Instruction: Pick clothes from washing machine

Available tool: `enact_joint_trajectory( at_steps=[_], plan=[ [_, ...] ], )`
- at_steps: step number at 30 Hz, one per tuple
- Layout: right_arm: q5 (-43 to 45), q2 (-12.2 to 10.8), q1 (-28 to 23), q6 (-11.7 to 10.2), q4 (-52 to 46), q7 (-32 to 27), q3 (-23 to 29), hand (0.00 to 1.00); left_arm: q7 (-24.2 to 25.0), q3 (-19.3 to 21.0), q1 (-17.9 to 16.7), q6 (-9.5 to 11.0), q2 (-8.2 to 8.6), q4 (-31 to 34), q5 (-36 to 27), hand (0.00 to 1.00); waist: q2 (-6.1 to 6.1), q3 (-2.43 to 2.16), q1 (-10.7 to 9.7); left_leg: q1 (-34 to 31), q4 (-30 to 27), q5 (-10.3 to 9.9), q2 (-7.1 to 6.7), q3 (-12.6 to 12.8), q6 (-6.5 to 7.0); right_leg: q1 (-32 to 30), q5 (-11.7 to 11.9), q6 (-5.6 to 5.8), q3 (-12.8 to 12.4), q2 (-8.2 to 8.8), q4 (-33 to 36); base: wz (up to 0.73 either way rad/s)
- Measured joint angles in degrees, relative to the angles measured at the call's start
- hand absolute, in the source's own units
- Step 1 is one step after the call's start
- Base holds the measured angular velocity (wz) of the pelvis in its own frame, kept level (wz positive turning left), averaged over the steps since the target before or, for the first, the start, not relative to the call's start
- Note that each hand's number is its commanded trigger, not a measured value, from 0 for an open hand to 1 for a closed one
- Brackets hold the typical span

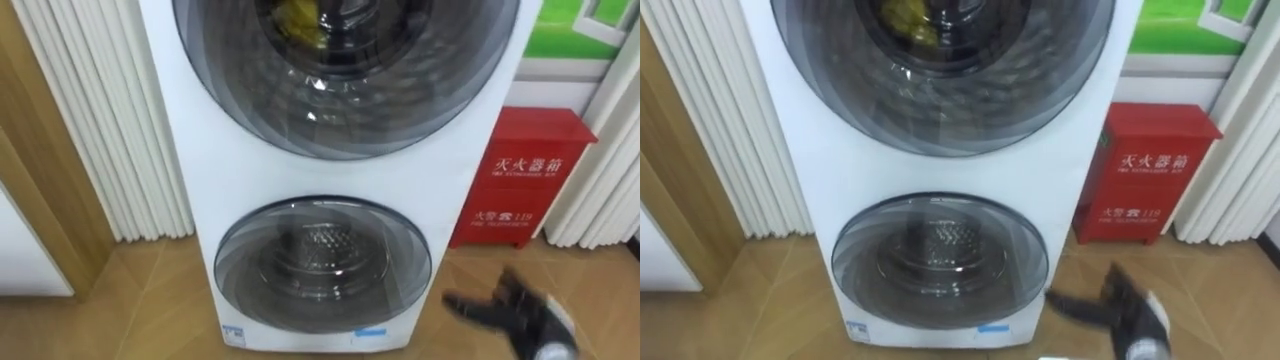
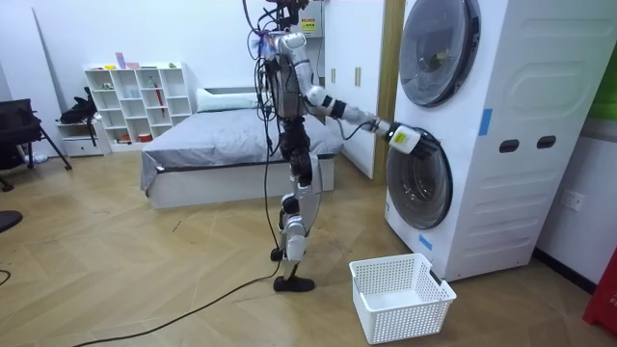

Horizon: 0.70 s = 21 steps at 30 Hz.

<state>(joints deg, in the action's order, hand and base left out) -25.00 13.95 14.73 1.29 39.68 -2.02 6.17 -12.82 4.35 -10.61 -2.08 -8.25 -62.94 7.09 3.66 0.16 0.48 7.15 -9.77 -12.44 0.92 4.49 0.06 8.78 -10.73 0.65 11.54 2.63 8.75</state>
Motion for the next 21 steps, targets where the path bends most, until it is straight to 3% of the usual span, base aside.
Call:
enact_joint_trajectory(
  at_steps=[3,6,8,10,16,21],
  plan=[
    [-0.18,1.24,5.07,0.07,0.0,-1.84,0.02,0.0,0.42,0.02,0.19,-1.51,-0.16,1.4,2.04,0.0,0.69,-0.21,0.04,-0.55,0.12,0.0,-0.02,-0.51,0.0,-0.4,0.01,0.01,0.3,0.01,-0.06,0.08],
    [-0.64,2.9,10.06,0.48,-0.67,-3.99,-0.01,0.0,1.0,0.04,0.05,-2.03,-0.54,2.25,2.66,0.0,0.9,-0.3,1.32,-0.45,0.36,0.0,-0.03,-1.29,0.0,-0.43,0.01,0.01,0.38,-0.03,0.02,0.02],
    [-1.74,4.76,12.72,0.79,-2.52,-5.24,-0.02,0.0,1.15,0.01,0.32,-3.27,-1.28,2.57,2.72,0.0,1.49,-0.27,1.55,-0.57,0.41,0.01,-0.01,-1.92,0.0,-0.26,0.01,0.01,1.1,-0.08,0.0,0.17],
    [-1.79,5.21,14.52,0.79,-3.28,-5.8,-0.11,0.0,1.18,0.01,0.06,-4.17,-1.69,2.9,2.79,0.0,1.83,-0.18,2.0,-0.36,0.4,0.0,0.0,-2.15,0.0,0.15,0.01,0.01,1.13,-0.11,-0.13,0.1],
    [-1.69,6.31,17.17,0.83,-3.65,-6.53,-2.07,0.0,2.29,-0.09,-0.36,-5.28,-1.83,2.8,5.05,0.0,2.48,-0.17,3.14,-0.5,0.4,0.0,-0.02,-2.24,0.0,-0.04,0.01,0.01,1.2,-0.08,-0.09,0.0],
    [-2.19,7.42,18.82,2.67,-5.65,-7.34,-3.36,0.0,2.59,0.05,-0.05,-6.05,-1.88,3.5,9.02,0.0,2.63,-0.21,3.28,-1.07,0.63,0.0,0.0,-1.91,0.0,-1.23,0.01,0.02,0.67,-0.08,0.06,-0.16]
  ],
)
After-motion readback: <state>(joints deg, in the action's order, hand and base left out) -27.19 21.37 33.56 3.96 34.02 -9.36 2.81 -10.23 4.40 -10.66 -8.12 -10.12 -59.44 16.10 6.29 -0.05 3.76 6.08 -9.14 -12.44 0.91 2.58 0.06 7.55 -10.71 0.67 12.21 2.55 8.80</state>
